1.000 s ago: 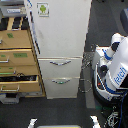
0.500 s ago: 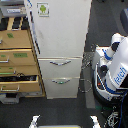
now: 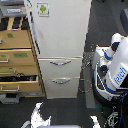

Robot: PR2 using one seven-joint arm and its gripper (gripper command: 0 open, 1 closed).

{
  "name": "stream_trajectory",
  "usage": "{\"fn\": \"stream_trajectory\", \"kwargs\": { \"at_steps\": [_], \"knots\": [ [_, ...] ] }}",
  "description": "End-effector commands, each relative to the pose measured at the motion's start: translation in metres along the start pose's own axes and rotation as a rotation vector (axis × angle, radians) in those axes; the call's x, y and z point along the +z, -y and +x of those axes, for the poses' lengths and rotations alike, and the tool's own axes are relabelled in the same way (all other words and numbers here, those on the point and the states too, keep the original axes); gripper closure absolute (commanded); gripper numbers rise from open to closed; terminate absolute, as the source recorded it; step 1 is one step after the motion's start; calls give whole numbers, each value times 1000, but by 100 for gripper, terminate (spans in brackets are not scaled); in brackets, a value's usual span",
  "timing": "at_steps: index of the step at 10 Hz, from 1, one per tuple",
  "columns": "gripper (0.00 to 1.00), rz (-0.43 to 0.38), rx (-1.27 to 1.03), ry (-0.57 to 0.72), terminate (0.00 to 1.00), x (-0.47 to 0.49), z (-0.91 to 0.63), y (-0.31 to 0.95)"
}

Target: Opening the fridge

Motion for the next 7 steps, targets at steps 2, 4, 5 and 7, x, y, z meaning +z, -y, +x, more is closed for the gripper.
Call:
{"fn": "stream_trajectory", "kwargs": {
  "at_steps": [2, 4, 5, 7],
  "knots": [
    [0, 179, 128, -88, 0, 67, 115, -91],
    [0, 179, 204, -99, 0, 79, 138, -113],
    [0, 159, 250, -98, 0, 89, 149, -127],
    [0, 143, 302, -98, 0, 113, 168, -149]
  ]
}}
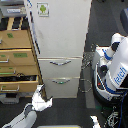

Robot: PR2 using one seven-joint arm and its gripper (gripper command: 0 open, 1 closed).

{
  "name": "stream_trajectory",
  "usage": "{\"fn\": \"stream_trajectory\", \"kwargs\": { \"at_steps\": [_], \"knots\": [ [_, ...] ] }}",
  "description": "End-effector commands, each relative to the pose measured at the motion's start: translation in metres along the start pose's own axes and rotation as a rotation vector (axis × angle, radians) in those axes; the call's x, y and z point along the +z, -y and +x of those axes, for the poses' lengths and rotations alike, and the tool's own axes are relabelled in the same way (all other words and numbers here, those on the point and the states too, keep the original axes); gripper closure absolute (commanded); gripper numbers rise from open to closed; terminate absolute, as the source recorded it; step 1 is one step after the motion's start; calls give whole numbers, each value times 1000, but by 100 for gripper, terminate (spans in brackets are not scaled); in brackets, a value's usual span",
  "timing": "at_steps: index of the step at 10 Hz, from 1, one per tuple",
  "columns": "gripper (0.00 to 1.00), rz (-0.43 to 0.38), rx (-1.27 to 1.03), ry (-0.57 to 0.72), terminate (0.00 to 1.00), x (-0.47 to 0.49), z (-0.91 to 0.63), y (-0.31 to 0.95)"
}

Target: Opening the fridge

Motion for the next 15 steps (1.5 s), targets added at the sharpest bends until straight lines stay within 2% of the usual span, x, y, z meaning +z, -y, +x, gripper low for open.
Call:
{"fn": "stream_trajectory", "kwargs": {
  "at_steps": [1, 2, 6, 10, 15],
  "knots": [
    [0, -24, 300, -108, 0, 60, 96, -104],
    [0, -57, 341, -110, 0, 62, 106, -121],
    [0, -21, 415, -135, 0, 73, 141, -160],
    [0, -39, 497, -158, 0, 81, 169, -191],
    [0, -7, 524, -193, 0, 93, 171, -224]
  ]
}}
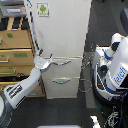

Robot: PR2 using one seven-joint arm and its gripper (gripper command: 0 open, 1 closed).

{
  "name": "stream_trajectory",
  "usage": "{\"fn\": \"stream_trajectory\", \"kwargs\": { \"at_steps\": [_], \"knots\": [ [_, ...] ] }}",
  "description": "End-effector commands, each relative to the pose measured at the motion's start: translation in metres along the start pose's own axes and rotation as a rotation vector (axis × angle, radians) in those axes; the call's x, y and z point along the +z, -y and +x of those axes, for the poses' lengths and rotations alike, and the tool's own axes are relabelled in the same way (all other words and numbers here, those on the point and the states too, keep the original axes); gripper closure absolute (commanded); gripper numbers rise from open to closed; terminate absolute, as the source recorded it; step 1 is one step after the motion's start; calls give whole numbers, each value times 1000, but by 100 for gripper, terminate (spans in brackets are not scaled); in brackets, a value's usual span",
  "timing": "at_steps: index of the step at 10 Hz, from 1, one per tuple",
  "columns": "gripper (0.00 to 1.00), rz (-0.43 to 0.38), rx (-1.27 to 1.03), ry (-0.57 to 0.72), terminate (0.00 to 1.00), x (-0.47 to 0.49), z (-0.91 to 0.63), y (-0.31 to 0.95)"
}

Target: Opening the fridge

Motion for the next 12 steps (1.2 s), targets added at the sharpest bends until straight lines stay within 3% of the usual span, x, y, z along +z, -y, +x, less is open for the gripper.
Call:
{"fn": "stream_trajectory", "kwargs": {
  "at_steps": [1, 7, 12],
  "knots": [
    [0, 51, 50, -35, 0, 29, 26, -41],
    [0, 60, 128, -46, 0, 37, 43, -114],
    [0, -13, 133, -63, 0, 12, 71, -142]
  ]
}}
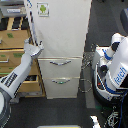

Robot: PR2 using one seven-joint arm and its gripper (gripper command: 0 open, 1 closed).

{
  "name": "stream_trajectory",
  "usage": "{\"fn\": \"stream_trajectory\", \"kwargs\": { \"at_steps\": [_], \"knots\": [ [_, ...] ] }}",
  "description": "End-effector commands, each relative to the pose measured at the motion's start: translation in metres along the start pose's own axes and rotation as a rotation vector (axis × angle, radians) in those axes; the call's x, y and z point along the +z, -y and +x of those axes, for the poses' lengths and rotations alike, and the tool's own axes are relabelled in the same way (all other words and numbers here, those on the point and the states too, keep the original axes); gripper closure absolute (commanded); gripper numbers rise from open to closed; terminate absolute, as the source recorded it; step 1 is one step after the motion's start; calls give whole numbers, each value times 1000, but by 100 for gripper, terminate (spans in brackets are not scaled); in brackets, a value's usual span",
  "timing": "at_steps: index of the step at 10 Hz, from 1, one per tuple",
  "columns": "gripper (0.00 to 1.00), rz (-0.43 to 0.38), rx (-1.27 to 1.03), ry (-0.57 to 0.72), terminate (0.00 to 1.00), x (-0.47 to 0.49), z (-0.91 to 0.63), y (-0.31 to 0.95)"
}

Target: Opening the fridge

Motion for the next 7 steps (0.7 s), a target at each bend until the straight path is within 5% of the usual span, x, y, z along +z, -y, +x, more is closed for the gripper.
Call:
{"fn": "stream_trajectory", "kwargs": {
  "at_steps": [1, 5, 7],
  "knots": [
    [0, -67, 6, -25, 0, -25, 40, -31],
    [0, -9, -56, -34, 0, -32, 40, -45],
    [0, -46, -54, -51, 0, -45, 49, -36]
  ]
}}
